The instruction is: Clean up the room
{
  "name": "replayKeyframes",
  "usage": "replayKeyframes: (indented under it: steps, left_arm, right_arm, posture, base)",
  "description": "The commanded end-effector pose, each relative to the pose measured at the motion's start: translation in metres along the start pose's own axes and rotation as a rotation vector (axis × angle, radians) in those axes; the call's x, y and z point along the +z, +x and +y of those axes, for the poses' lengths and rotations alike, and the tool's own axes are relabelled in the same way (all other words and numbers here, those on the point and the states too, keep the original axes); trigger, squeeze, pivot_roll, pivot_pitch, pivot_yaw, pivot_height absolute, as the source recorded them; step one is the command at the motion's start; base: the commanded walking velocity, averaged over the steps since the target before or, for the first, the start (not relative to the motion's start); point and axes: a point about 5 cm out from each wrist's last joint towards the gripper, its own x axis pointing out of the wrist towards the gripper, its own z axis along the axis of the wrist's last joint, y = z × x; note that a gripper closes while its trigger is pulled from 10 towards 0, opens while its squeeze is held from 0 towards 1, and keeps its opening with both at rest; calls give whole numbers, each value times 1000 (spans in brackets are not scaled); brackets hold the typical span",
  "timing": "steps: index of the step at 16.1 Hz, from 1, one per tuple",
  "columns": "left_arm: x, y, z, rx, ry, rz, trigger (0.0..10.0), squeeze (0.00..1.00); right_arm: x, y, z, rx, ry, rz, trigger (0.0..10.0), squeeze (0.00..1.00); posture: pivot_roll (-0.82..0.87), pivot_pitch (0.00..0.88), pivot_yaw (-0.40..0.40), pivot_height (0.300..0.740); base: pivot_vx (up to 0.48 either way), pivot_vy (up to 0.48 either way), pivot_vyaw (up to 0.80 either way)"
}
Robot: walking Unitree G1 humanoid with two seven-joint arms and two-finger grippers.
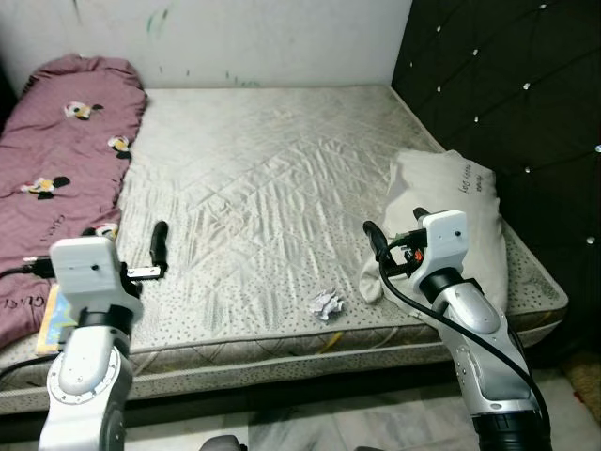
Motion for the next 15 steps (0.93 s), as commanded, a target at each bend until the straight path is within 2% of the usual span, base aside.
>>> replayKeyframes:
  steps: [1, 2, 5, 6, 8, 12, 15]
  left_arm:
    - [2, 1, -2, 6, 11, -13, 10000, 0]
    - [-1, 2, 1, 30, 9, -5, 10000, 0]
    - [1, 11, 0, -2, -4, -12, 10000, 0]
    - [1, 15, 2, 20, 6, 2, 10000, 0]
    - [2, 27, 0, 25, -40, -4, 10000, 0]
    - [4, 47, 0, 51, -17, -12, 10000, 0]
    - [0, 37, 4, 78, 15, -11, 10000, 0]
  right_arm:
    - [2, 1, -7, -29, -15, -7, 10000, 0]
    - [2, 3, -8, -38, -9, -5, 10000, 0]
    - [3, 11, -9, -45, -11, -17, 10000, 0]
    - [5, 14, -10, -53, -8, -29, 10000, 0]
    - [7, 23, -10, -69, 0, -45, 10000, 0]
    - [14, 41, -4, -73, -1, -73, 10000, 0]
    - [5, 34, -5, -94, 5, -60, 10000, 0]
  posture:
    - [26, 0, -8, 740]
    - [24, 0, -7, 740]
    - [24, 0, -2, 740]
    - [23, 0, 1, 740]
    - [14, 0, 3, 740]
    - [-17, 0, 31, 740]
    - [-14, 0, 43, 740]
  base:
    - [0, 0, 0]
    - [0, 0, 0]
    - [0, 0, -723]
    - [0, 0, -650]
    - [0, 0, -216]
    - [0, 0, -108]
    - [0, 0, 0]
